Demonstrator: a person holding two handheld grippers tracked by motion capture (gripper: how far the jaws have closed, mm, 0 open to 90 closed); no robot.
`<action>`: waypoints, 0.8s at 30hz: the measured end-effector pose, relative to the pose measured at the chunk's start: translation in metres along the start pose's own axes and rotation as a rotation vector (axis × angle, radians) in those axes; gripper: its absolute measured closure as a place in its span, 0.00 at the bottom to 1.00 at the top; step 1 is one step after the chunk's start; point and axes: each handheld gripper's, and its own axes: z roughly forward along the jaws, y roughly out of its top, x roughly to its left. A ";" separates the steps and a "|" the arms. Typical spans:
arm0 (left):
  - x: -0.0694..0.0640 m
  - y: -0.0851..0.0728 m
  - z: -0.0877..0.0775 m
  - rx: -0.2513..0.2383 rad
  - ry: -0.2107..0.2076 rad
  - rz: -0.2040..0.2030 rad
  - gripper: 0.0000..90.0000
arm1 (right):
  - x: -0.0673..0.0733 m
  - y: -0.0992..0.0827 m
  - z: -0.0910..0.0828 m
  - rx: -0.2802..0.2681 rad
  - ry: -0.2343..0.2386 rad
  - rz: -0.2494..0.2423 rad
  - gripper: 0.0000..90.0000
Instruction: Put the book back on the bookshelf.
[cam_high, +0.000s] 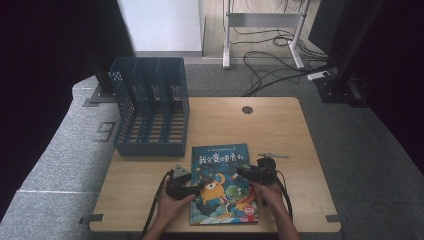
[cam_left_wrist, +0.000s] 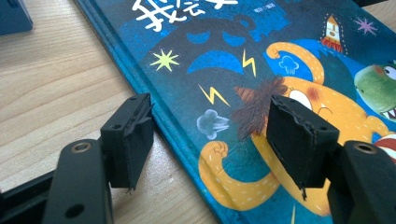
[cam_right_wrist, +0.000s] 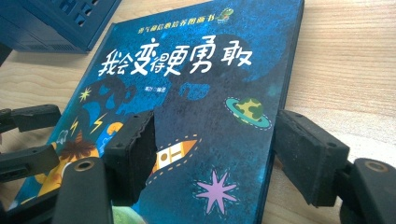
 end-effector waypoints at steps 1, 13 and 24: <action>0.000 0.000 0.000 -0.001 -0.002 -0.003 0.36 | 0.000 0.000 -0.001 0.002 0.002 0.000 0.33; 0.000 0.000 0.000 0.001 -0.002 -0.001 0.35 | -0.002 0.001 -0.004 0.014 0.026 0.019 0.34; 0.000 0.000 -0.001 0.002 -0.005 -0.006 0.34 | -0.003 0.005 -0.010 0.002 0.072 0.047 0.35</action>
